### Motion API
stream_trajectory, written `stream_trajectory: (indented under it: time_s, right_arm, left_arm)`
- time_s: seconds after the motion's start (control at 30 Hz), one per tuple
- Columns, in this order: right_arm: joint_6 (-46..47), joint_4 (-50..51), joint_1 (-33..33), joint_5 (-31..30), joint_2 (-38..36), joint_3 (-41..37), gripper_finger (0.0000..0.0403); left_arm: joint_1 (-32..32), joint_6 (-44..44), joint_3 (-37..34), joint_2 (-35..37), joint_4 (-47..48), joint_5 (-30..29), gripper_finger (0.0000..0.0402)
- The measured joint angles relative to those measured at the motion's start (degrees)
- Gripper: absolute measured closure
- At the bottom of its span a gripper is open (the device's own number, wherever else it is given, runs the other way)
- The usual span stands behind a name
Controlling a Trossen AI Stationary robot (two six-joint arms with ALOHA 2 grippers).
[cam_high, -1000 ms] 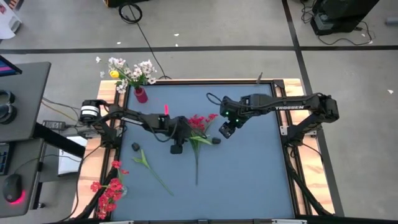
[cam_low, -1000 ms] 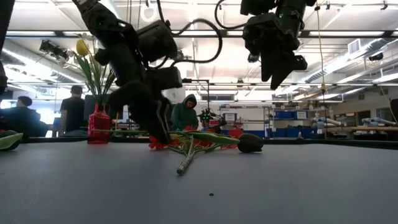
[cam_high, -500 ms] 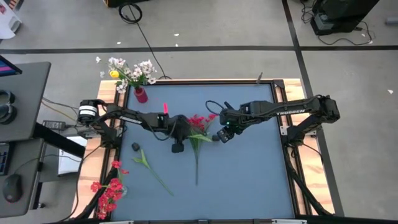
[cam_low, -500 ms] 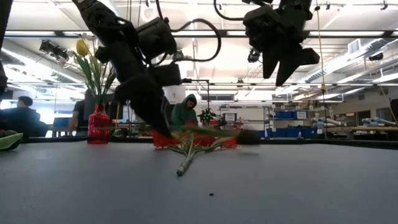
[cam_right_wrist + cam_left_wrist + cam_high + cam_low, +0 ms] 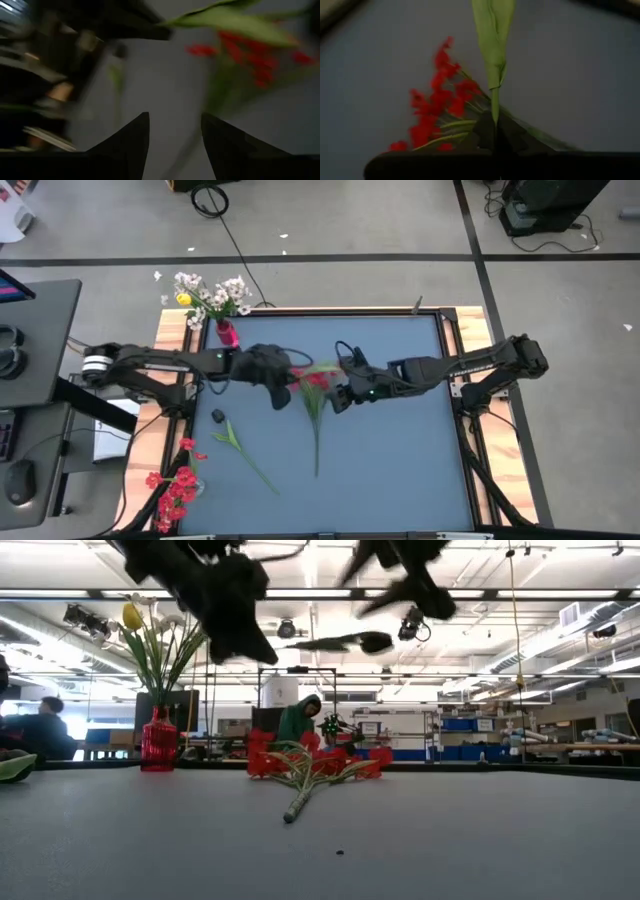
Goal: Sort flowers into vase by color
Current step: Put the right black tulip flower into the transparent vase
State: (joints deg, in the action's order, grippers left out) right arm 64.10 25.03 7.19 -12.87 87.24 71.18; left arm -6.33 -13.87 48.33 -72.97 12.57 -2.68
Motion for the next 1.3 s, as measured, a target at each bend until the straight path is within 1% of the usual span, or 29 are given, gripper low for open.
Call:
stream_trajectory:
  time_s: [0.07, 0.2, 0.27, 0.33, 0.5, 0.67, 0.77, 0.87, 1.07, 1.13, 1.2, 1.3]
  right_arm:
    - [0.3, -4.5, 1.2, -3.6, 0.0, 0.0, 0.0215]
    - [0.1, -11.0, 2.0, -12.7, 0.0, 0.0, 0.0215]
    - [-1.3, -14.2, 1.2, -15.6, 0.0, 0.0, 0.0215]
    - [-3.0, -18.5, 0.0, -16.7, 0.5, 0.0, 0.0215]
    - [-11.6, -32.6, -2.4, -15.2, 1.6, 0.1, 0.0215]
    - [-14.8, -34.8, -2.8, -14.5, 1.8, 0.0, 0.022]
    - [-16.6, -35.8, -2.8, -14.5, 1.8, 0.0, 0.0244]
    - [-17.7, -35.9, -3.4, -13.6, 1.8, 0.0, 0.0286]
    - [-22.9, -35.8, -6.0, -6.1, 1.8, 0.0, 0.0383]
    - [-25.2, -35.1, -7.0, -2.9, 1.8, 0.0, 0.0393]
    - [-26.2, -34.2, -8.1, 0.0, 1.8, 0.0, 0.0391]
    - [-27.5, -33.8, -9.5, 5.0, 1.8, 0.0, 0.0395]
  left_arm:
    - [0.0, -3.2, 0.0, 2.9, -0.1, -2.0, 0.04]
    - [0.1, -6.1, 0.0, 8.4, -1.1, -2.7, 0.04]
    - [0.7, -6.4, 0.0, 10.0, -1.7, -2.7, 0.04]
    - [1.6, -6.6, 0.0, 11.0, -3.8, -2.9, 0.0399]
    - [3.5, -6.6, 0.0, 12.1, -10.6, -2.0, 0.0397]
    - [4.1, -6.6, 0.0, 12.5, -13.3, -1.9, 0.0396]
    - [4.1, -6.5, 0.0, 12.7, -12.8, -1.8, 0.0395]
    - [4.1, -6.6, 0.0, 12.8, -12.7, -1.5, 0.0395]
    - [4.3, -6.5, 0.0, 12.5, -10.4, 0.8, 0.0393]
    - [4.3, -6.5, 0.0, 12.4, -9.3, 1.1, 0.0392]
    - [4.3, -6.5, 0.0, 12.2, -9.0, 1.9, 0.0386]
    - [4.4, -6.4, 0.0, 12.2, -8.8, 3.0, 0.0366]
